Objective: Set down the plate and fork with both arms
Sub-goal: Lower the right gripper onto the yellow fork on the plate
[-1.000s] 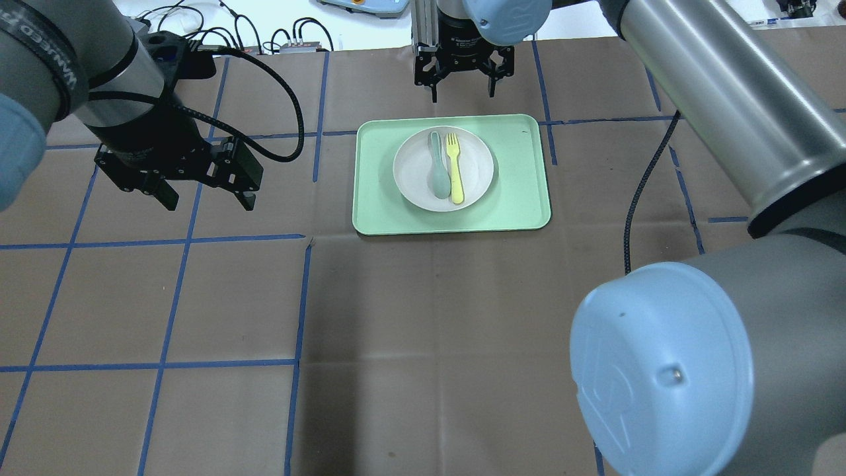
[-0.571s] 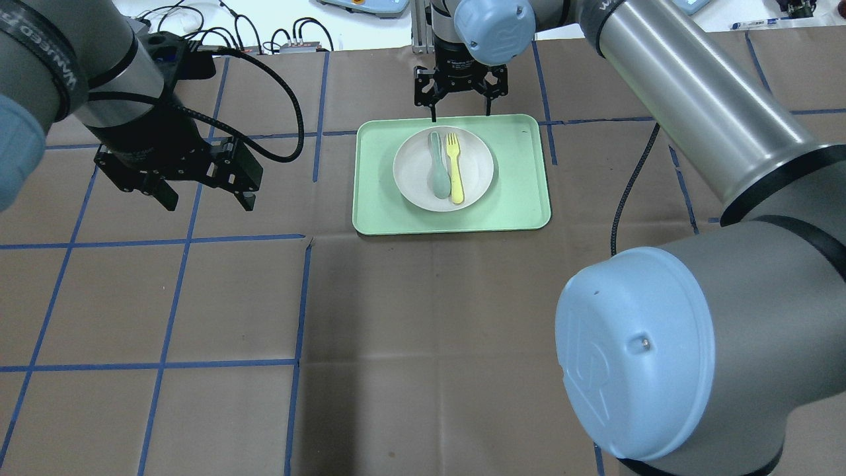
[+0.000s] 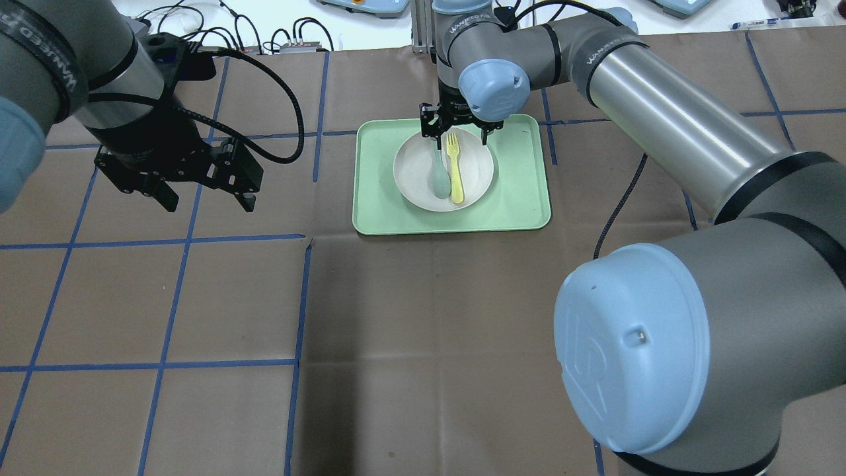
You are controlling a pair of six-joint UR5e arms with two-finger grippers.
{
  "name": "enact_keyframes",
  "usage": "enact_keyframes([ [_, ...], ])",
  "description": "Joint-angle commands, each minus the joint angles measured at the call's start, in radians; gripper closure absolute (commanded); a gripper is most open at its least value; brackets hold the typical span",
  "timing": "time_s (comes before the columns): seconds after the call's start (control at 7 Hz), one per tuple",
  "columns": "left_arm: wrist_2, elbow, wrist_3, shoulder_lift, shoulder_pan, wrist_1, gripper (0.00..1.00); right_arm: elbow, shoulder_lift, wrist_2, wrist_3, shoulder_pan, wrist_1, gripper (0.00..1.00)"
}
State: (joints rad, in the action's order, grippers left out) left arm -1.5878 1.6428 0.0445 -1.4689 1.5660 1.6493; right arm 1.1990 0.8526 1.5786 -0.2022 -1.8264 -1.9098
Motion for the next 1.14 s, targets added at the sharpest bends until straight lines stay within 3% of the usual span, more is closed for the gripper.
enact_keyframes([
  [0.0, -0.001, -0.003, 0.000, -0.005, -0.001, 0.000, 0.01, 0.014, -0.003, -0.005, -0.002, 0.003, -0.017, 0.37],
  [0.29, -0.001, -0.003, 0.000, -0.013, 0.000, 0.001, 0.01, 0.016, -0.004, -0.006, -0.005, -0.002, -0.015, 0.45],
  [0.57, -0.001, -0.003, 0.000, -0.013, 0.000, 0.001, 0.01, 0.017, -0.009, -0.009, -0.005, -0.004, -0.015, 0.46],
  [0.71, -0.001, -0.005, 0.000, -0.014, 0.000, 0.001, 0.01, 0.017, -0.023, -0.009, -0.005, -0.007, -0.014, 0.52],
  [1.0, -0.001, -0.003, 0.000, -0.015, 0.000, 0.001, 0.01, 0.017, -0.027, -0.009, -0.005, -0.007, -0.011, 0.51],
])
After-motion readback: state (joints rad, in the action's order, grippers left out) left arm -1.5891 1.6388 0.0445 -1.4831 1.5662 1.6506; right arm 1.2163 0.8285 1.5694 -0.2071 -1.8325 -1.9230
